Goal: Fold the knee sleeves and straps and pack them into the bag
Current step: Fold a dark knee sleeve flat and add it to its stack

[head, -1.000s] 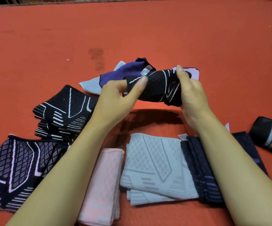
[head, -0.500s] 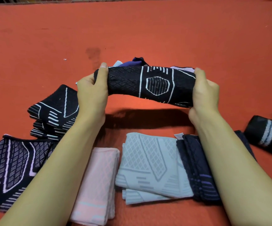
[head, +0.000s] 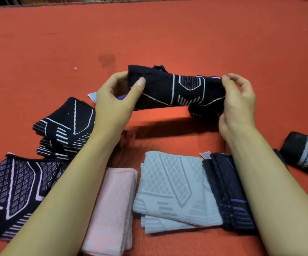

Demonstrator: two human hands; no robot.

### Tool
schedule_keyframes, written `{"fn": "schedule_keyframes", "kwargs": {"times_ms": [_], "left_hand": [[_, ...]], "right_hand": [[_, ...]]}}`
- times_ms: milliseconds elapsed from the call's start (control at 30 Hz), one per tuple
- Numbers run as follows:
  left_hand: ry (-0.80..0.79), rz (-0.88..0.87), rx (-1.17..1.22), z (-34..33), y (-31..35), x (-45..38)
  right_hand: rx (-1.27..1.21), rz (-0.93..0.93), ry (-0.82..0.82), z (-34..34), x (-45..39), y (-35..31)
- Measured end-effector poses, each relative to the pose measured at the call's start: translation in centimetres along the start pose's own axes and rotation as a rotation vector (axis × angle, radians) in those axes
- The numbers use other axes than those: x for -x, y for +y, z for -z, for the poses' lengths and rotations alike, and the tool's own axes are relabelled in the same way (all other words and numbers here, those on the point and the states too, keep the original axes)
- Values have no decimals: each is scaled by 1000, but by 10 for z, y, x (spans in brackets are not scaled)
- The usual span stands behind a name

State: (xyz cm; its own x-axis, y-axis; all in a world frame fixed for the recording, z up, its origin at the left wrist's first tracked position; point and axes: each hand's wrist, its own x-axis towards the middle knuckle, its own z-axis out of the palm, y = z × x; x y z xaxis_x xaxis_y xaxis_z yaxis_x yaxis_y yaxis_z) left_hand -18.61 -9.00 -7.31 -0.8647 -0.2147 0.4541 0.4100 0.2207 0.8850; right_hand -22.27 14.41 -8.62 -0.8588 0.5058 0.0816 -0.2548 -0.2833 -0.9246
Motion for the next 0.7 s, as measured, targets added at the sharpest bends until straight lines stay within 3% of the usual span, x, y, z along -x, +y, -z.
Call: {"fn": "schedule_keyframes", "kwargs": {"times_ms": [133,267,467,533,633,700], "left_hand": [[45,66,-111,6,-12,-5],[94,24,-18,5,-6,-4],[184,146,73,3,-4,-4],[184,231,187,4,-3,-6],[102,318,286,5,-2,-7],[56,366,385,6,0,-8]], "right_hand": [[124,61,-78,3,-2,7],[255,106,-69,3,0,11],[198,102,-95,3,5,5],[156,-12,-152,2,9,1],[63,-436,-389,1,15,-11],[8,-617,-526,-1,19,-16]]}}
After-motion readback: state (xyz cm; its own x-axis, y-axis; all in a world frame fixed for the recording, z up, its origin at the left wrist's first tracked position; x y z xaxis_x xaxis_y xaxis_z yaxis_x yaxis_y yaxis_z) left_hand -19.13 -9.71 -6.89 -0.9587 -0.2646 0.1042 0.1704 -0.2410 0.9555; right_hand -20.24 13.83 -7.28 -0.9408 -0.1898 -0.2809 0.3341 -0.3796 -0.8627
